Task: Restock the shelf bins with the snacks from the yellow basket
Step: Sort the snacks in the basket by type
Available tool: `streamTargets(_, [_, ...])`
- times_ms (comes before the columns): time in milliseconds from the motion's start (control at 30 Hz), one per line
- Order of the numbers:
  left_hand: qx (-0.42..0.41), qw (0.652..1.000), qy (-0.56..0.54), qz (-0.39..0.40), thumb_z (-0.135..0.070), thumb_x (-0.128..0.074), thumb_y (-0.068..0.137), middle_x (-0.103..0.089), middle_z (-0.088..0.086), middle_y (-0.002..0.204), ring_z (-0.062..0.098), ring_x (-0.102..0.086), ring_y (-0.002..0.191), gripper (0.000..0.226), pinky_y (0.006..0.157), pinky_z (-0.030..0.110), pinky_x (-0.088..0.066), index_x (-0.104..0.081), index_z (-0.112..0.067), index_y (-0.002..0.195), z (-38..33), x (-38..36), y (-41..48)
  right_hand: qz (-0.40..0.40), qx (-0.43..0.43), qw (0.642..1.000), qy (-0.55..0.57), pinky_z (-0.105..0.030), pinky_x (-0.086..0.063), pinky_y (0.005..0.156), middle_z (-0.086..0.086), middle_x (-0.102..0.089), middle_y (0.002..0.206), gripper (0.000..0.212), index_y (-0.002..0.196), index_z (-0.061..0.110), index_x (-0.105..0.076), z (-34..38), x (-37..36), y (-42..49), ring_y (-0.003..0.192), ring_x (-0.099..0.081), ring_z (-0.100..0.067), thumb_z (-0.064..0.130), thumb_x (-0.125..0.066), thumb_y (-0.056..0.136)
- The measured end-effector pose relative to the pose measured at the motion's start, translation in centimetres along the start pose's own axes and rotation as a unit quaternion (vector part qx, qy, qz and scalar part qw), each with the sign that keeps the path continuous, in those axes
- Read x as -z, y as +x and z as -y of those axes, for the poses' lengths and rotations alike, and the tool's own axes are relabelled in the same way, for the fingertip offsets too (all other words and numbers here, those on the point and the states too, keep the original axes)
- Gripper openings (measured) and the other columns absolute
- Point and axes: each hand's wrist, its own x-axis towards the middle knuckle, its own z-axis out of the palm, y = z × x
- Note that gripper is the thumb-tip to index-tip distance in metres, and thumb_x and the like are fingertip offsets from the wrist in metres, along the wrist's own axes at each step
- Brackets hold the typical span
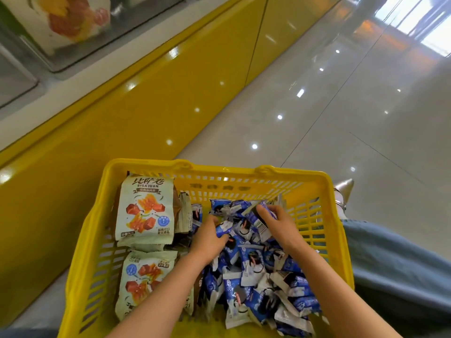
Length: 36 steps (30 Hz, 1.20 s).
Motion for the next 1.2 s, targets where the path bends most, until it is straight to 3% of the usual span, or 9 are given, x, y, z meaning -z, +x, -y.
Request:
streamTargets(167, [-0.040, 0.983, -0.141, -0.111, -0.037, -0.054, 0.091, -0.056, -0.005, 0.120, 0.010, -0.054, 0.107, 0.049, 0.082, 0.014, -0.037, -0.046, -0.010, 0.131, -1.9, 0.4, -3.6, 0.007, 0.057, 0.998, 0.026, -0.009, -0.043, 0.068, 0.008, -0.060, 0.104, 0.029, 0.106, 0.021, -0.055, 1.7, 0.4, -2.5, 0.086, -0.058, 0.004, 0.044, -0.054, 0.089])
streamTargets(300, [0.004, 0.925, -0.379, -0.011, -0.043, -0.041, 0.095, -0.047, -0.006, 0.132, -0.006, -0.058, 0.092, 0.049, 0.079, 0.013, -0.046, -0.042, -0.015, 0.136, -2.8, 2.1, -6.6, 0.016, 0.087, 0.995, 0.056, -0.014, -0.046, 0.066, 0.006, -0.064, 0.095, 0.026, 0.103, 0.025, -0.055, 3.3, -0.5, -5.8, 0.082, -0.060, 0.002, 0.044, -0.059, 0.086])
streamTargets(367, [0.013, 0.887, -0.460, 0.048, -0.061, -0.044, 0.082, -0.042, -0.001, 0.142, 0.009, -0.054, 0.116, 0.074, 0.096, 0.033, -0.046, -0.034, -0.019, 0.142, -2.7, 2.6, -8.3, -0.010, 0.118, 0.993, -0.004, -0.013, -0.046, 0.064, 0.007, -0.059, 0.093, 0.030, 0.106, 0.025, -0.046, 3.2, -2.2, -7.9, 0.083, -0.057, -0.002, 0.043, -0.060, 0.086])
streamTargets(500, [-0.044, 0.904, -0.425, 0.020, -0.061, -0.064, 0.062, -0.060, -0.015, 0.123, 0.010, -0.054, 0.118, 0.077, 0.099, 0.033, -0.044, -0.046, -0.027, 0.129, -1.7, 3.9, -10.4, 0.030, 0.177, 0.983, -0.040, -0.016, -0.044, 0.059, 0.012, -0.057, 0.079, 0.006, 0.090, 0.037, -0.043, 2.6, -4.9, -10.5, 0.069, -0.054, -0.003, 0.040, -0.046, 0.094])
streamTargets(600, [-0.073, 0.929, -0.362, -0.030, -0.051, -0.066, 0.069, -0.067, -0.027, 0.094, -0.008, -0.062, 0.091, 0.039, 0.075, 0.010, -0.048, -0.054, -0.039, 0.104, -1.1, 5.7, -10.8, 0.024, 0.180, 0.983, -0.009, -0.013, -0.042, 0.071, 0.018, -0.059, 0.094, 0.015, 0.096, 0.039, -0.052, 3.0, -4.2, -8.4, 0.088, -0.056, 0.002, 0.035, -0.038, 0.098])
streamTargets(867, [-0.088, 0.961, -0.260, -0.026, -0.036, -0.074, 0.074, -0.066, -0.026, 0.091, -0.011, -0.061, 0.085, 0.031, 0.066, 0.004, -0.045, -0.056, -0.038, 0.099, 2.1, 8.1, -11.3, 0.093, 0.057, 0.961, -0.255, -0.035, -0.040, 0.099, -0.011, -0.043, 0.141, 0.056, 0.139, 0.007, -0.036, -1.8, -7.5, 0.4, 0.125, -0.045, -0.026, 0.036, -0.053, 0.093])
streamTargets(1033, [-0.084, 0.967, -0.241, 0.007, -0.040, -0.074, 0.073, -0.064, -0.027, 0.103, -0.011, -0.058, 0.096, 0.043, 0.076, 0.007, -0.046, -0.053, -0.038, 0.110, 2.9, 8.0, -11.4, 0.095, 0.027, 0.928, -0.359, -0.037, -0.044, 0.089, -0.019, -0.044, 0.132, 0.053, 0.134, 0.003, -0.037, -2.5, -9.8, 1.7, 0.115, -0.050, -0.033, 0.030, -0.055, 0.092])
streamTargets(1133, [-0.083, 0.967, -0.241, 0.003, -0.042, -0.073, 0.073, -0.063, -0.022, 0.110, -0.011, -0.057, 0.100, 0.051, 0.080, 0.008, -0.046, -0.051, -0.035, 0.118, 2.9, 7.8, -11.3, 0.117, 0.001, 0.934, -0.337, -0.026, -0.038, 0.058, -0.011, -0.054, 0.088, 0.036, 0.118, 0.004, -0.049, -1.2, -9.4, 2.0, 0.069, -0.051, -0.018, 0.025, -0.059, 0.090])
streamTargets(1200, [-0.079, 0.968, -0.239, -0.001, -0.043, -0.072, 0.074, -0.062, -0.022, 0.110, -0.012, -0.057, 0.098, 0.052, 0.077, 0.006, -0.046, -0.049, -0.036, 0.120, 2.9, 7.5, -11.2, 0.121, 0.001, 0.950, -0.286, -0.027, -0.037, 0.062, -0.003, -0.050, 0.081, 0.037, 0.118, 0.006, -0.048, -0.9, -8.7, 1.7, 0.068, -0.048, -0.015, 0.023, -0.063, 0.088])
